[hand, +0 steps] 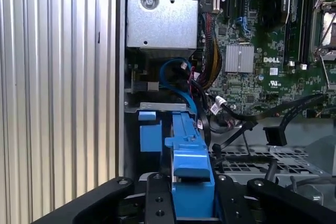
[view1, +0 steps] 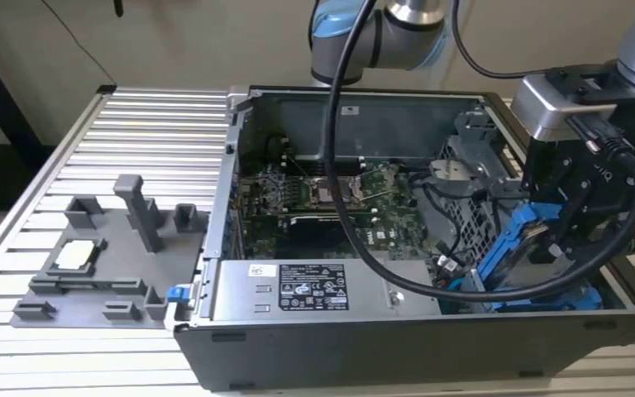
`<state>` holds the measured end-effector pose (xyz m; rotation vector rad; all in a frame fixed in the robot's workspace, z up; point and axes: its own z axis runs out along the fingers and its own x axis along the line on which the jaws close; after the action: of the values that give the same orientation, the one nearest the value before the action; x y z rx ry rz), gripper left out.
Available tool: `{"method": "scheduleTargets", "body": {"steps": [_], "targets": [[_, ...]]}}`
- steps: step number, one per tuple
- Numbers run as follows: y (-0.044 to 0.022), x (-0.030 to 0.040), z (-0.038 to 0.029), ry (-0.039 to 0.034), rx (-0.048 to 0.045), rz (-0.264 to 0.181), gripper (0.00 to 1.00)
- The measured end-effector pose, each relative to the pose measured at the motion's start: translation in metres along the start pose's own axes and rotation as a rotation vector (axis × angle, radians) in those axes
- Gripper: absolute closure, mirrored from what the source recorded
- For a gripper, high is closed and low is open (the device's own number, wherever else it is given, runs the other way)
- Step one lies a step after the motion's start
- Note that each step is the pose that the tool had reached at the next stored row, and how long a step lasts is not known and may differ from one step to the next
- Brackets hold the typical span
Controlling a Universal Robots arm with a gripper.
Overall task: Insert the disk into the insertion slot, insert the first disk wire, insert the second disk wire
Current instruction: 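Insert the disk into the insertion slot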
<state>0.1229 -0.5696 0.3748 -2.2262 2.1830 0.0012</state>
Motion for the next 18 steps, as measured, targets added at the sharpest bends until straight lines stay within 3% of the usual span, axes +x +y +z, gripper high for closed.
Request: {"method": "scheduleTargets", "body": {"steps": [1,4,12,14,17,18], "targets": [[0.0002,0.0000,-0.0001,0.0002,0.0002,0.000,0.60],[0.0002,0.0000,-0.0031,0.0007,0.0006,0.000,0.60],[-0.0004,-0.0006,-0.0392,0.0004,0.0004,0.000,0.60],[-0.0005,-0.0007,-0.0425,-0.0002,0.0044,0.000,0.60],[-0.0005,-0.0007,-0.0420,-0.0075,0.0077,0.001,0.60],[-0.0005,-0.0005,-0.0420,-0.0210,0.0100,0.001,0.60]]}}
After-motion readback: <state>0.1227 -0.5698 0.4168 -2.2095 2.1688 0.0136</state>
